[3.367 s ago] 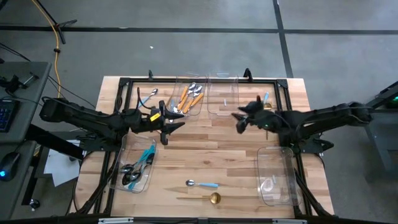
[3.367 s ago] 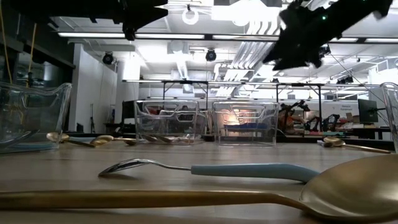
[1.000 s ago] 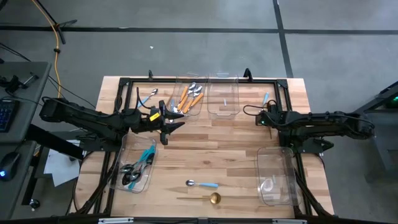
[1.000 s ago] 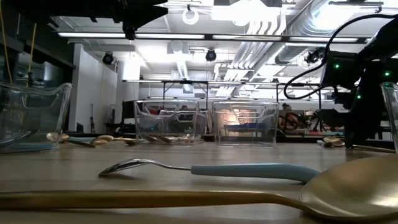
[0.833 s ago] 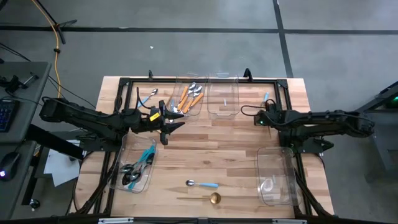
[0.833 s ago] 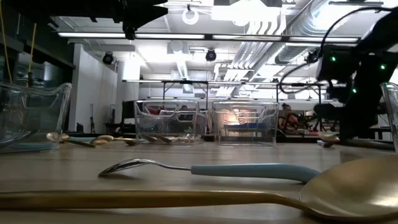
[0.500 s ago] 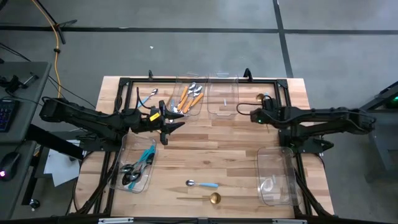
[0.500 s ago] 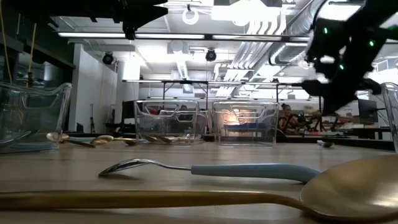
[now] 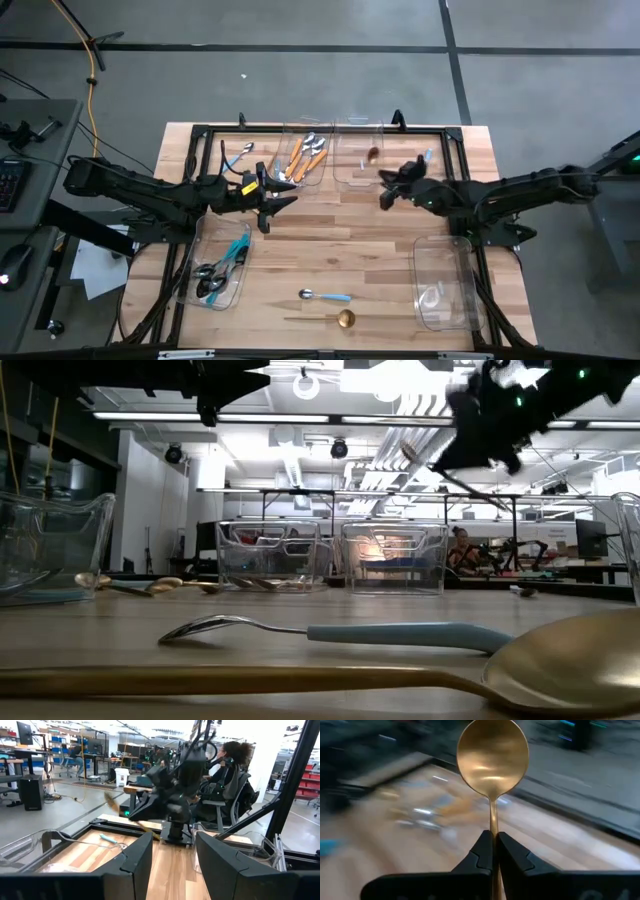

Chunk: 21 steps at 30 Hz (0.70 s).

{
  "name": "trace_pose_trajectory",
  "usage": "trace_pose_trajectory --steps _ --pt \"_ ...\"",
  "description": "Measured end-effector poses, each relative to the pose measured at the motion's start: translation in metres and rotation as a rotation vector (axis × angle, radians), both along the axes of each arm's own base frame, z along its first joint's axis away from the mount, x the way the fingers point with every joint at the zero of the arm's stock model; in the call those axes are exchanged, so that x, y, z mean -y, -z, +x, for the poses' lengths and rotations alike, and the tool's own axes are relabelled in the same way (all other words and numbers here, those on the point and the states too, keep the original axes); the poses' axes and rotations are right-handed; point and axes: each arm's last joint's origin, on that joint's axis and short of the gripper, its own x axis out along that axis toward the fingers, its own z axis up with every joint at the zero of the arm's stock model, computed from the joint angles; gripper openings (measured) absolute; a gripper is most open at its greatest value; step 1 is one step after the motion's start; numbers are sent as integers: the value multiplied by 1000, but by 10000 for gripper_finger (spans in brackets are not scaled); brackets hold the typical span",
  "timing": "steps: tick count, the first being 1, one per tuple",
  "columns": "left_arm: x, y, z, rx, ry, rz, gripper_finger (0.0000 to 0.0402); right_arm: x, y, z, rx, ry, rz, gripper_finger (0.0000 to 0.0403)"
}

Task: Sort silverware by color (type)
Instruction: Put the gold spoon into the top right transparent bin

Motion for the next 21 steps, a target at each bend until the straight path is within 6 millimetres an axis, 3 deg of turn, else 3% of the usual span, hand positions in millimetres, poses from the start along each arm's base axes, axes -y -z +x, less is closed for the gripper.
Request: trace_pose_trajectory --steps 4,9,21 --pt "0 0 0 1 0 0 141 -7 -24 10 188 -229 -68 1" --pt "0 -2 0 23 0 -1 141 -13 -48 13 381 -375 -192 1" --pt "0 -2 0 25 0 -1 141 -15 -53 13 434 -452 -216 0"
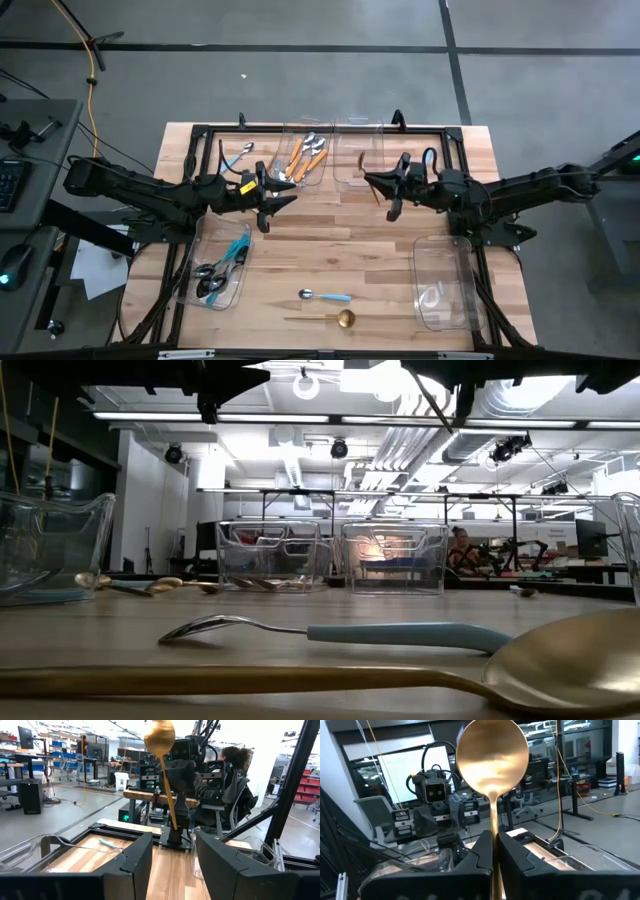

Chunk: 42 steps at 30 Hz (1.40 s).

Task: Sort silverware by color (type)
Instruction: Put the gold spoon into the top right transparent bin

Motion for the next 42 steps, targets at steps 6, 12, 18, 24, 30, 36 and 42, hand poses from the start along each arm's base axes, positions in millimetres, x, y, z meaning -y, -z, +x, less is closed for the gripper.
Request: trace_pose_trajectory --steps 6,12,18,24,30,36,42 --pt "0 0 0 -1 0 1 141 13 -6 2 -61 207 87 0" --pt "0 0 0 -1 -1 2 141 44 -22 9 -212 404 178 0" --pt "0 0 0 -4 -1 1 141 75 -15 35 -318 460 214 0" --pt "0 0 0 -4 -1 1 141 105 22 66 -437 499 306 0" --pt "0 0 0 -4 -1 2 141 138 54 80 -534 585 374 0" --pt "0 0 0 -7 -3 18 141 160 78 86 -650 624 458 0" --pt "0 0 0 -7 -3 18 141 173 99 86 -720 605 523 0"
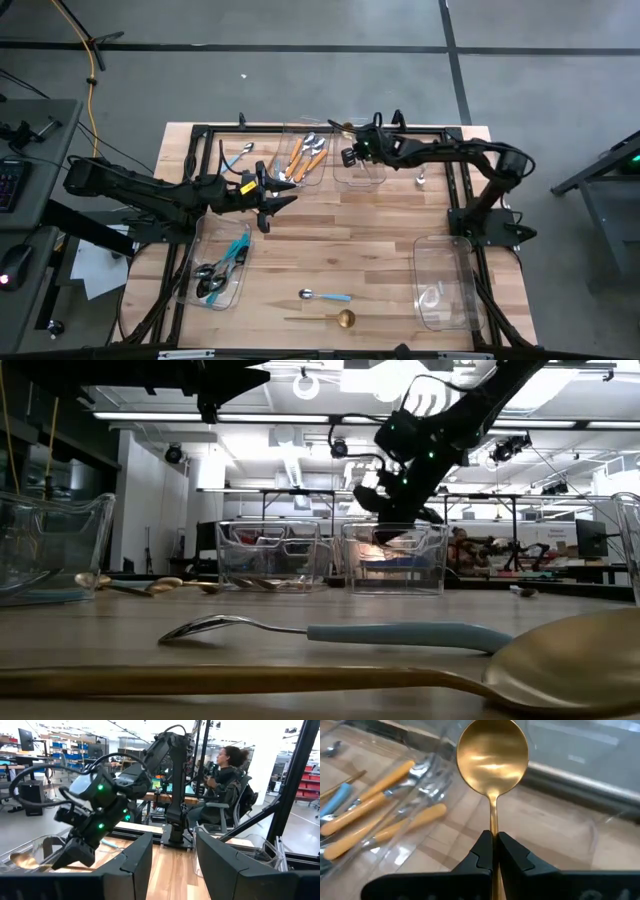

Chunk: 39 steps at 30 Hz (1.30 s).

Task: Sort silverware by color (type)
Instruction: Put the gold spoon into the top right transparent bin

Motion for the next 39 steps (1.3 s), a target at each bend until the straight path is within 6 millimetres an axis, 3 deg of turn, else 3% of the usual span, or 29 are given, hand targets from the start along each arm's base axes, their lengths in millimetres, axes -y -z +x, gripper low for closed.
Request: trace_pose_trajectory --steps 19,39 --pt "0 0 0 1 0 -1 141 14 34 -3 -47 1 156 5" --pt "0 0 0 1 0 -1 141 14 34 -4 -54 1 160 16"
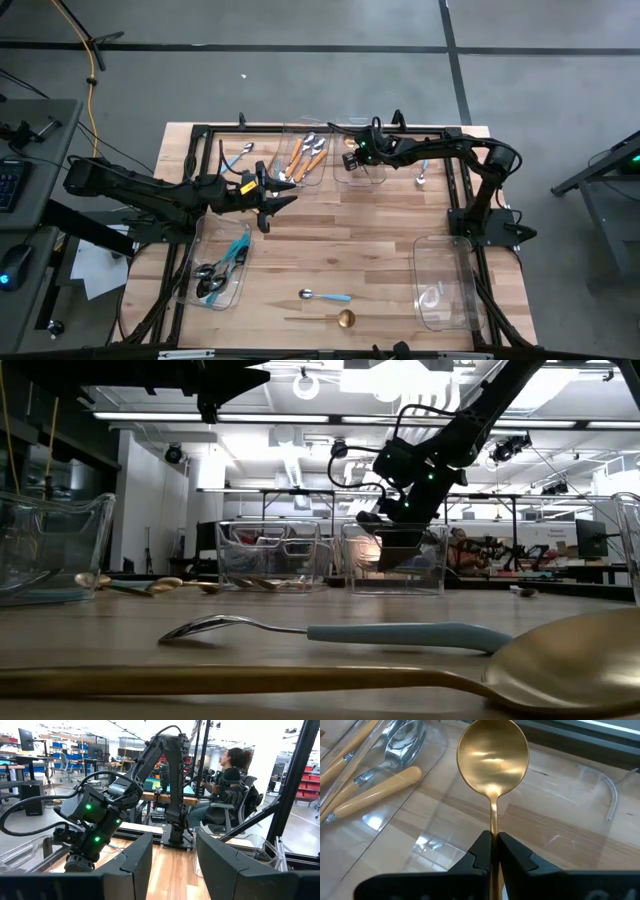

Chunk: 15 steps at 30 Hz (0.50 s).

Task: Sort silverware by color (type)
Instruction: Put the gold spoon into the top right transparent bin

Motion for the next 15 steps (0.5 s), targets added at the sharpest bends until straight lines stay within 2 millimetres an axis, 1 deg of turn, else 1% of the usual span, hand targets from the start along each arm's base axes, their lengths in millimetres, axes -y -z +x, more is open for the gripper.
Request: trace_pose_trajectory --steps 15 --pt "0 0 0 0 0 0 141 -1 1 -2 -41 -27 0 21"
